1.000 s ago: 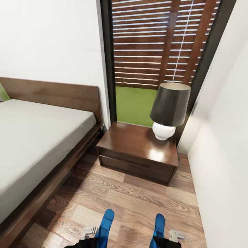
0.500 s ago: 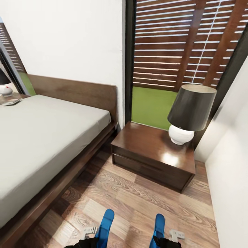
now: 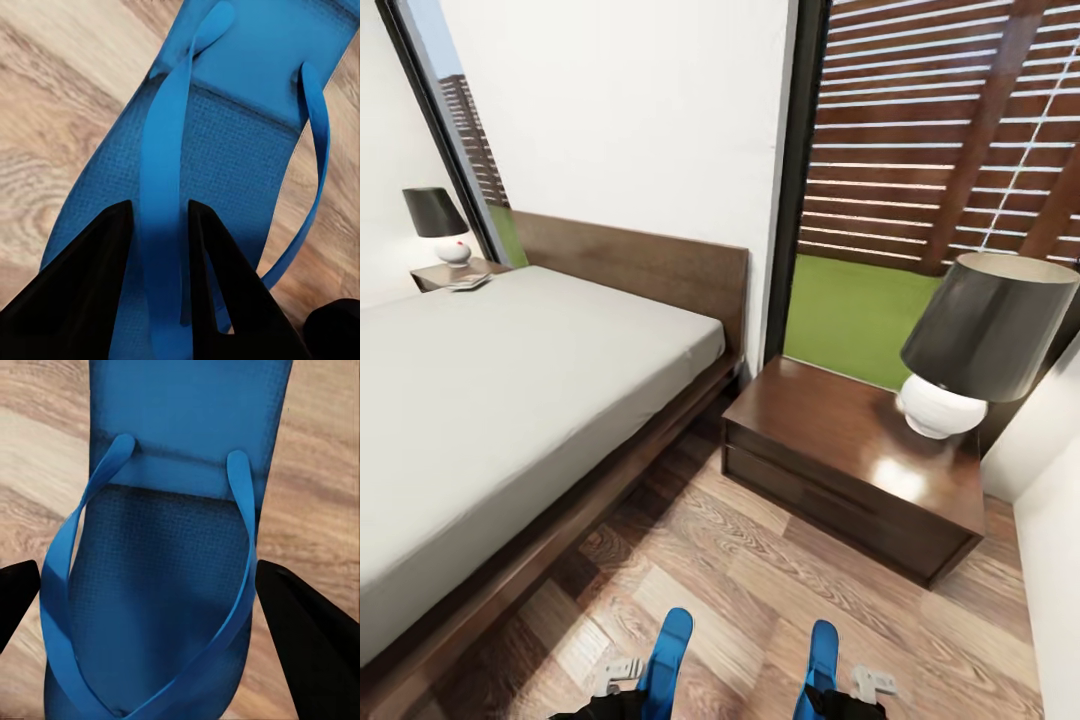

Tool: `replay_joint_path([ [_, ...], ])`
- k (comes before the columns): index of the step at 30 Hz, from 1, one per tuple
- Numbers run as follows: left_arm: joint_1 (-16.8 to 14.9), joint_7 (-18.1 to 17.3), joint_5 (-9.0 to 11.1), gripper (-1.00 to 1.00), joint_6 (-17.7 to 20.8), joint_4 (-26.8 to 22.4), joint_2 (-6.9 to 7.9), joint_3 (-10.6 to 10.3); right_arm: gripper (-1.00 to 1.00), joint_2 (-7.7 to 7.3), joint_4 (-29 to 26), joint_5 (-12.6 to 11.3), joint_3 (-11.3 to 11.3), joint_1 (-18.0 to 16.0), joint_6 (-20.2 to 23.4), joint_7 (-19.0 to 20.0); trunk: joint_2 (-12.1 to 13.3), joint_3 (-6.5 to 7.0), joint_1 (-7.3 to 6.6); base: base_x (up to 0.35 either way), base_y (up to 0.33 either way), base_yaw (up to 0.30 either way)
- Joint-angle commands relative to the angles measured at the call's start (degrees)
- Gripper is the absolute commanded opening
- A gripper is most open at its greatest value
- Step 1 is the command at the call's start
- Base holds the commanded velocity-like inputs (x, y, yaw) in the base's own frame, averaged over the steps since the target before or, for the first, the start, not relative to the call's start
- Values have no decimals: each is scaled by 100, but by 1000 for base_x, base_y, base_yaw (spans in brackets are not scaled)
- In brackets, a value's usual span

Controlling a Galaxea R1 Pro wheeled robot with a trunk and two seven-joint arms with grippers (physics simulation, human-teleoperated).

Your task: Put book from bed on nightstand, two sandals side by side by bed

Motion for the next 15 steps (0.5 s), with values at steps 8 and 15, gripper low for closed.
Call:
replay_joint_path([
  [8,-5,-24,20,-100,-17,10,-2,-5,-100,3,6,-17,-43,-2,-5,38,-2,-4,-1,0,0,287],
  [15,-5,-24,20,-100,-17,10,-2,-5,-100,6,8,-17,-40,-2,-5,34,-2,-4,-1,0,0,287],
])
